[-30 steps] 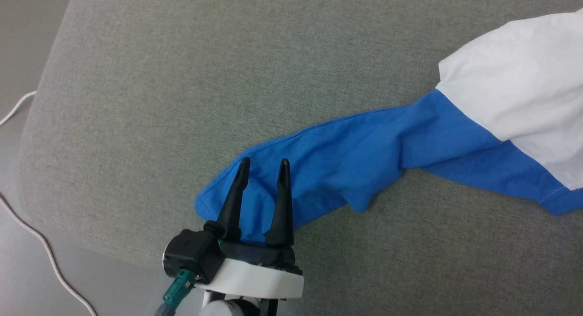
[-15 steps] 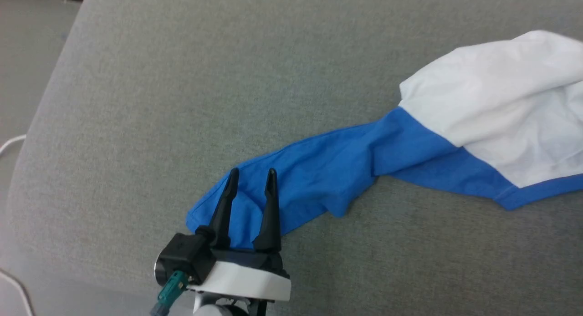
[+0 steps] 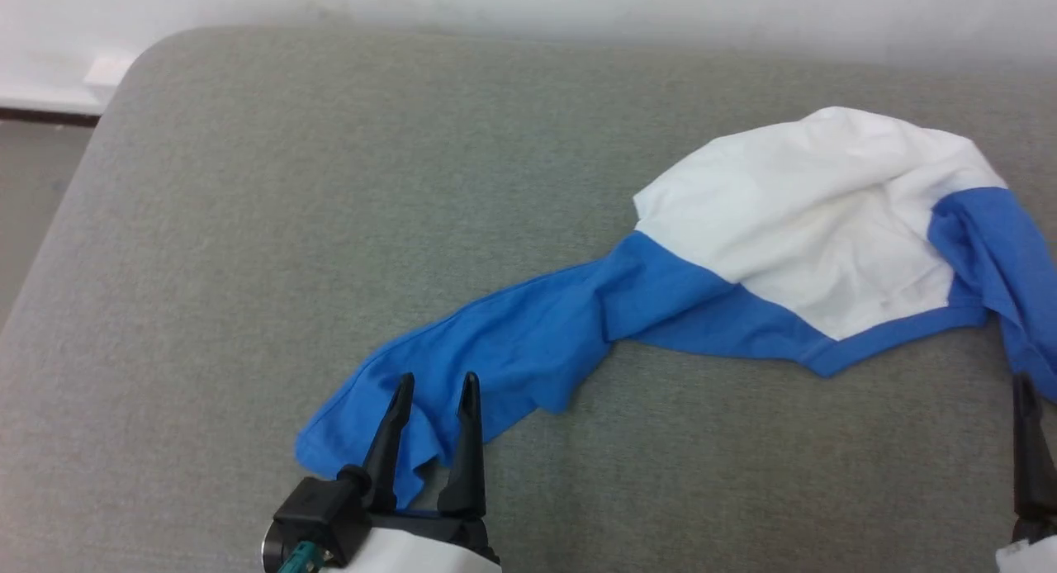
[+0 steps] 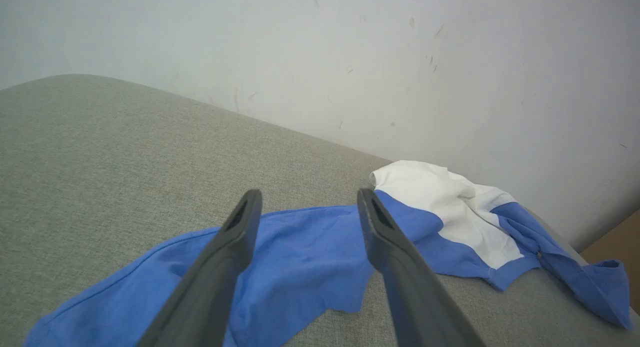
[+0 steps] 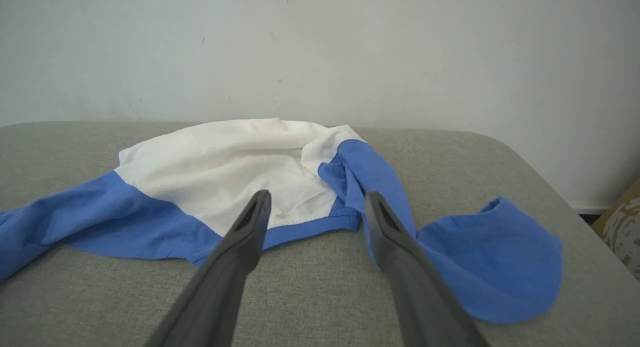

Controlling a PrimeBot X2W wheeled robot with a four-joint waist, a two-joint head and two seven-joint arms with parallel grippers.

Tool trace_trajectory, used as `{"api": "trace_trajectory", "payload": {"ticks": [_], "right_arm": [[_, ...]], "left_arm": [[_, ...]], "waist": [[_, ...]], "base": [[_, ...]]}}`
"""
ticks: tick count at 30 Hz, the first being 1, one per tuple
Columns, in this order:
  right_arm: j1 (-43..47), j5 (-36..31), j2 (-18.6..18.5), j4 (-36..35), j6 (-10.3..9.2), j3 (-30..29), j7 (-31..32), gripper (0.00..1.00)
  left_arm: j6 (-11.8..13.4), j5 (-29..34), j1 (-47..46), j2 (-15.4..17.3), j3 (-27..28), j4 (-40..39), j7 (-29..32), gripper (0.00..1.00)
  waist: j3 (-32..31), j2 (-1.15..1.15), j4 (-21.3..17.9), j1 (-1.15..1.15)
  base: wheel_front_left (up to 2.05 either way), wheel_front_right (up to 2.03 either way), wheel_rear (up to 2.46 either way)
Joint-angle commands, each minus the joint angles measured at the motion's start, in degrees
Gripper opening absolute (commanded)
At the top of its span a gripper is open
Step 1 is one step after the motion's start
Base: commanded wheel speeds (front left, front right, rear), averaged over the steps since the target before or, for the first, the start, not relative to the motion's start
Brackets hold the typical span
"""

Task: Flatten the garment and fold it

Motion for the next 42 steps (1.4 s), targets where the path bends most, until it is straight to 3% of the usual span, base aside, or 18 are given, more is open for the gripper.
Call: {"api": "trace_trajectory", "payload": {"ticks": [1,4,9,13,18,23,28,29,30,31,37,42], "right_arm": [[0.6,-1.1,2.2,-1.8,-0.11,-1.1,0.1,1.00],[1.3,-2.1,5.2,-4.3,-0.11,-2.0,0.4,1.00],[0.5,-2.2,6.2,-5.9,-0.11,-0.8,1.6,1.00],[-0.8,-1.7,6.3,-6.2,-0.11,-0.2,2.1,1.00],[-1.7,-0.7,5.9,-5.7,-0.11,1.0,2.3,1.00],[-2.1,0.3,5.1,-5.0,-0.11,1.7,2.4,1.00],[-2.3,1.2,4.3,-4.6,-0.11,2.0,2.4,1.00],[-2.4,1.3,4.1,-4.5,-0.11,2.0,2.4,1.00],[-2.5,1.4,4.0,-4.5,-0.11,2.0,2.5,1.00],[-2.6,1.5,3.9,-4.5,-0.11,2.1,2.5,1.00],[-3.2,1.8,3.8,-4.2,-0.11,2.6,2.9,1.00],[-3.1,1.9,3.9,-3.9,-0.11,2.8,3.1,1.00]], "left_arm": [[0.2,-0.4,0.4,0.2,0.2,0.1,0.1,1.00],[0.5,-0.2,-0.7,0.2,-0.1,-0.3,1.2,1.00],[0.1,2.6,-7.1,0.8,-2.3,-0.8,5.6,1.00],[-0.1,5.4,-13.8,2.3,-4.8,2.8,15.8,1.00],[2.0,7.4,-19.8,3.6,-4.7,8.4,27.6,1.00],[4.5,8.1,-21.0,5.9,-3.9,13.7,37.5,1.00],[5.1,7.8,-20.8,7.0,-4.3,17.5,44.5,1.00],[5.1,7.9,-20.9,7.1,-4.6,18.0,45.2,0.86],[5.1,8.1,-21.1,7.2,-4.8,18.4,45.5,0.28],[5.2,8.3,-21.3,7.3,-5.0,18.7,45.5,0.00],[5.1,7.6,-22.6,5.9,-5.0,18.4,43.8,0.00],[5.6,3.7,-21.5,4.3,-1.4,12.3,38.6,0.00]], "waist": [[-1.3,-0.01,-2.6,0.01],[-1.1,-0.01,-3.9,0.01],[0.2,-0.01,-5.3,0.01],[1.5,-0.01,-6.2,0.01],[3.1,-0.01,-7.7,0.01],[4.6,-0.01,-9.0,0.01],[5.4,-0.01,-9.8,0.01],[5.5,-0.01,-9.9,0.01],[5.6,-0.01,-10.0,0.01],[5.8,-0.01,-10.1,0.01],[5.9,-0.01,-10.0,0.01],[5.3,-0.01,-9.7,0.01]], "base": [[0.00,0.00,0.00],[0.00,0.00,0.00],[0.00,0.00,0.00],[0.00,0.00,0.00],[0.00,0.00,0.00],[0.00,0.00,0.00],[0.00,0.00,0.00],[0.00,0.00,0.00],[0.00,0.00,0.00],[0.00,0.00,0.00],[0.00,0.00,0.00],[0.00,0.00,0.00]]}}
